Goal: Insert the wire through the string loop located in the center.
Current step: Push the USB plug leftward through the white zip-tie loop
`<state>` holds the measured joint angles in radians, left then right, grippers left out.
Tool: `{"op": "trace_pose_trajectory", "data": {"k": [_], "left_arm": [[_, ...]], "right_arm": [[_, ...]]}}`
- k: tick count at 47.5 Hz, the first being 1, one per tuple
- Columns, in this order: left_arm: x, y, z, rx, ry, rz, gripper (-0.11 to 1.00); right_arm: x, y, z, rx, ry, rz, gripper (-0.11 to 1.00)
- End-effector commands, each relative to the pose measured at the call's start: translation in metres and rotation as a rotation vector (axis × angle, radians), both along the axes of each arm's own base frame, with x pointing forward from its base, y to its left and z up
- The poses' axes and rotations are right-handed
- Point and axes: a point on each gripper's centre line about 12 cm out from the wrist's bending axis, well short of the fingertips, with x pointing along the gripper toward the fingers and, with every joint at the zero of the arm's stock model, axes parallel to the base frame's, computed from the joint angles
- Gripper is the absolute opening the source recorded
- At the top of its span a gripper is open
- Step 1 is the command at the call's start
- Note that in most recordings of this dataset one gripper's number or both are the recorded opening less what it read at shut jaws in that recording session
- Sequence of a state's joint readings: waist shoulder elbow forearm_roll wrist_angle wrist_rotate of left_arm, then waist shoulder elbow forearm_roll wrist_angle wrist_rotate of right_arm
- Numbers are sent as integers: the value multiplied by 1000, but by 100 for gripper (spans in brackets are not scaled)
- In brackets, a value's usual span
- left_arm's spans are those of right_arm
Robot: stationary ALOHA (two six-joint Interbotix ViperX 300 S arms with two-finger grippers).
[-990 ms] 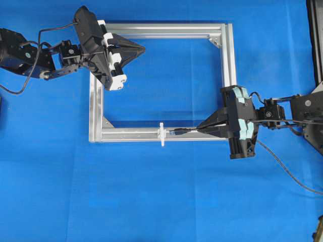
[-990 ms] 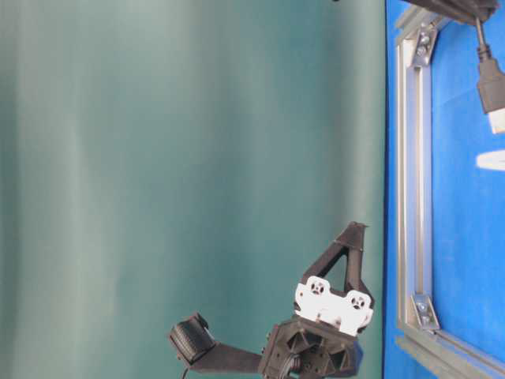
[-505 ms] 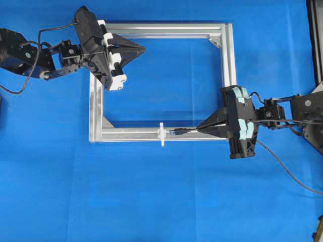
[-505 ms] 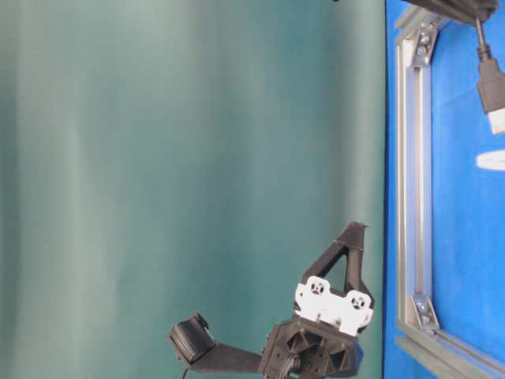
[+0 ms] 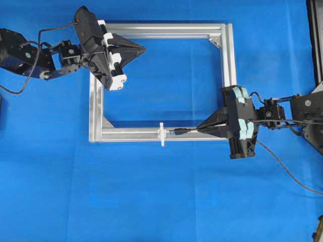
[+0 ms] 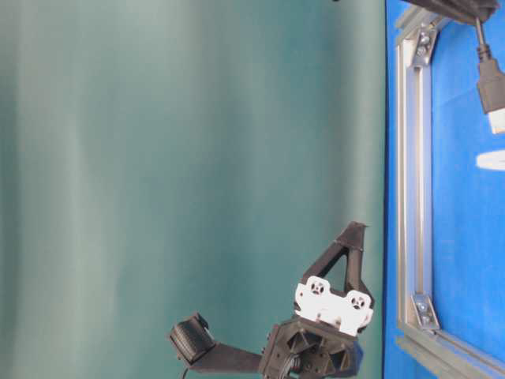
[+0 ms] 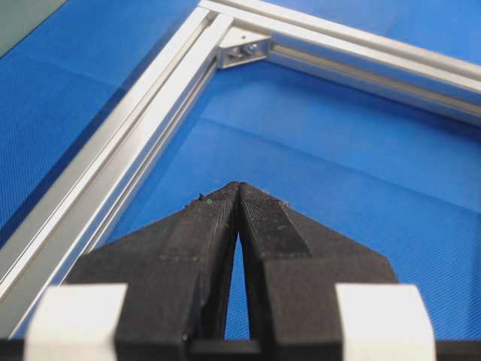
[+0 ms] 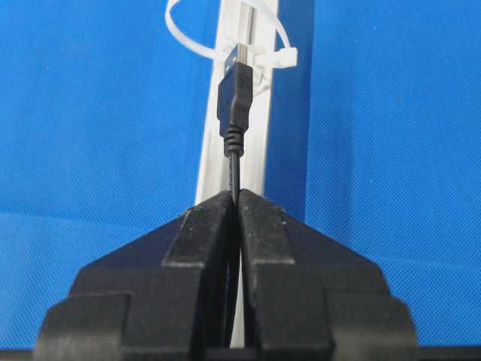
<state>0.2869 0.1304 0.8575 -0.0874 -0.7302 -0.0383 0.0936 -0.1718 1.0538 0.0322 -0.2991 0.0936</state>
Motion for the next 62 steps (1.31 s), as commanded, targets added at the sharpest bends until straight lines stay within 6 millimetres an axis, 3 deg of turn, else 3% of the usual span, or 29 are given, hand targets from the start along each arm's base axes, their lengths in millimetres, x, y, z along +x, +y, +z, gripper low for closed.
{"op": "trace_pose_trajectory", "data": {"k": [1, 15, 37, 55, 62], "left_arm": [[1, 1, 14, 16, -41, -1, 0], [2, 0, 14, 12, -43, -1, 0], [3, 1, 15, -2, -48, 2, 0], [2, 0, 14, -1, -51, 2, 0], [5, -10, 14, -2, -49, -27, 0]], "right_arm": [[6, 0, 7, 5, -29, -4, -2], [26, 3, 8, 6, -36, -2, -2], [79, 10, 7, 8, -62, 4, -2], [81, 10, 4, 7, -56, 5, -2], [82, 10, 4, 9, -58, 4, -2]]}}
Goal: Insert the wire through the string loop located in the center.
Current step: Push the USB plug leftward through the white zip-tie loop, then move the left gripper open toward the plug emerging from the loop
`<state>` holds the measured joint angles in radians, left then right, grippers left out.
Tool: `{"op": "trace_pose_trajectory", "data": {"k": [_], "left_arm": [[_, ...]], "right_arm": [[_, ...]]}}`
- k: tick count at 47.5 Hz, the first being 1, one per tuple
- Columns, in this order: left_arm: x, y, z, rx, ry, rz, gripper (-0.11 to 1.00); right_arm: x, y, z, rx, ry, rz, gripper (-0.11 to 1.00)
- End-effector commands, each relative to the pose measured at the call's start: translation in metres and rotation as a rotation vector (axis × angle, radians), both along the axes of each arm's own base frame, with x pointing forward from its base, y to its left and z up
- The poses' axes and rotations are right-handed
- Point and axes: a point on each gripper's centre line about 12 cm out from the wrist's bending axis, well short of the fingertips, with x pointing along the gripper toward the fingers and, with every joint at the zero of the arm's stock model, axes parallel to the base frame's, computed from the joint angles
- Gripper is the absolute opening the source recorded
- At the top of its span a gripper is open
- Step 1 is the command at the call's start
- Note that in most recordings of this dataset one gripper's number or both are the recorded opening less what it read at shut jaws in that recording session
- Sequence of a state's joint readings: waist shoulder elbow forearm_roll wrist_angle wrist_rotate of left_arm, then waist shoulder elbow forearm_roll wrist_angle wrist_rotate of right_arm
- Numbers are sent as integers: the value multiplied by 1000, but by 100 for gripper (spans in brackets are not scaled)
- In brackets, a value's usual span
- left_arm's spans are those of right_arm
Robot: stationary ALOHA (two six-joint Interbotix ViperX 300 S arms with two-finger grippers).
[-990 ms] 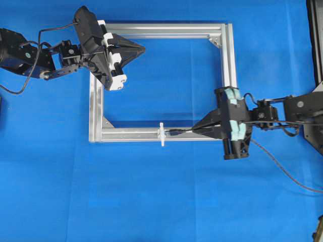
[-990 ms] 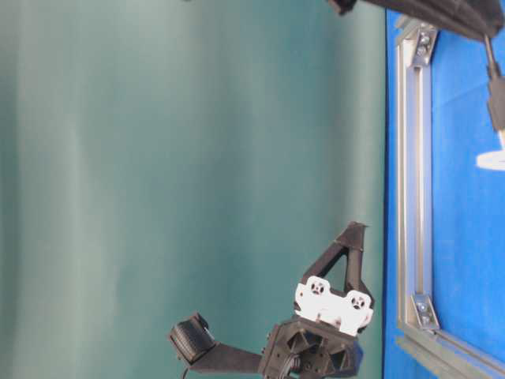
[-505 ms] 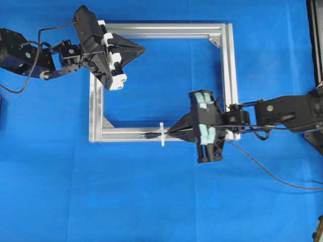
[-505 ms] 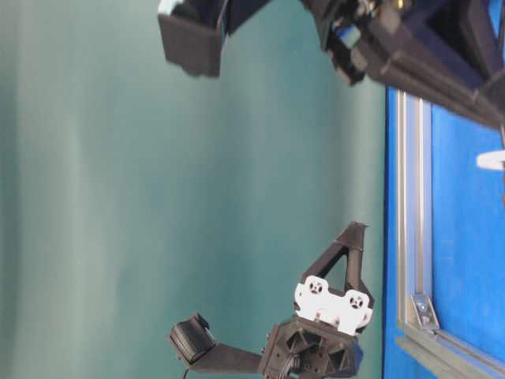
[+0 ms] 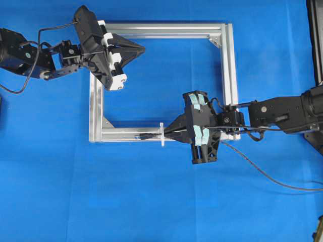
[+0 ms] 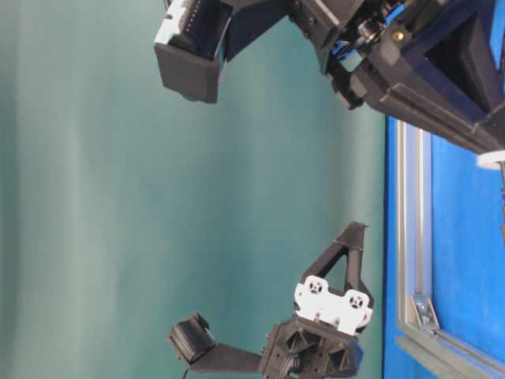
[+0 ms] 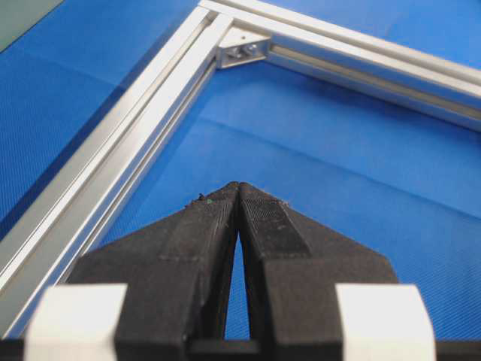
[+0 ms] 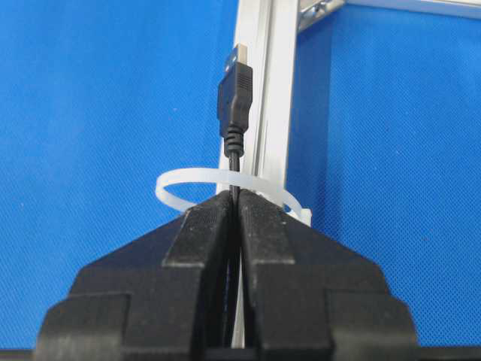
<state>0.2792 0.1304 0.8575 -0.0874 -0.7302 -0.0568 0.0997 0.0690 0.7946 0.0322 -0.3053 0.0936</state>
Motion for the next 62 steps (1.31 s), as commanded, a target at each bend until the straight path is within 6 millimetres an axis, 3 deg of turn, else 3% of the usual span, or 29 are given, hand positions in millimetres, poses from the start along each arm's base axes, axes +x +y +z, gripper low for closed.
{"op": "trace_pose_trajectory", "data": {"k": [1, 40, 62], "left_arm": [[5, -10, 14, 14, -42, -31, 0], [11, -154, 18, -67, -63, -399, 0], [12, -159, 17, -10, -50, -425, 0]], "right_arm": [[4, 1, 9, 5, -33, -1, -2], [3, 1, 8, 5, -32, 1, -2], [3, 1, 8, 5, -30, 1, -2]]}}
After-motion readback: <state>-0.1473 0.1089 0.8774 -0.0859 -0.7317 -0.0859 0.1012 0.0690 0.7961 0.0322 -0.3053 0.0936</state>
